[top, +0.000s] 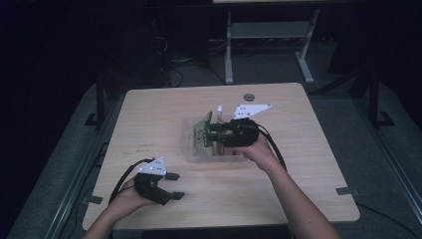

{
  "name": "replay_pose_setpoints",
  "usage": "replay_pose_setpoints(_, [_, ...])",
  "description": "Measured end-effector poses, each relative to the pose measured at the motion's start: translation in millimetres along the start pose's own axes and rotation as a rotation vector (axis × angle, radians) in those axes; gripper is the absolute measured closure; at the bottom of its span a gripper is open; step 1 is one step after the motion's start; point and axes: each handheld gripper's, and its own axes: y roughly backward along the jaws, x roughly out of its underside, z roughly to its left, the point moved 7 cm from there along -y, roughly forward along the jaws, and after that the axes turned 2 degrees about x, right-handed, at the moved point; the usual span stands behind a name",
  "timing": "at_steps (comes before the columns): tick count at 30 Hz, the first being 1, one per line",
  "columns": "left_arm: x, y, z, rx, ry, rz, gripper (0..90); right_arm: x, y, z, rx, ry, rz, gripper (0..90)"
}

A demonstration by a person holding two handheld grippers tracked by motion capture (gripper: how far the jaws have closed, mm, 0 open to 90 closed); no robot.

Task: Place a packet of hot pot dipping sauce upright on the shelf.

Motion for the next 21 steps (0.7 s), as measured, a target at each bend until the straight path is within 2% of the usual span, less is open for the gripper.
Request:
replay_pose_setpoints(11, [0.0,0.6,0.4,-0.002,-0.001,0.0,30.4,0.1,9.6,3.3,0.015,0.011,0.005,52.9])
replay_pose_setpoints(16, [0.0,2.1,0.7,-0.004,0.004,-0.004,30.4,4.0,14.2,10.9,0.017,0.035,0.034,50.4])
replay_pose_setpoints(21, [0.1,4.8,1.7,-0.009,0.007,-0.01,30.4,15.6,19.7,18.9,0.02,0.048,0.095,47.7])
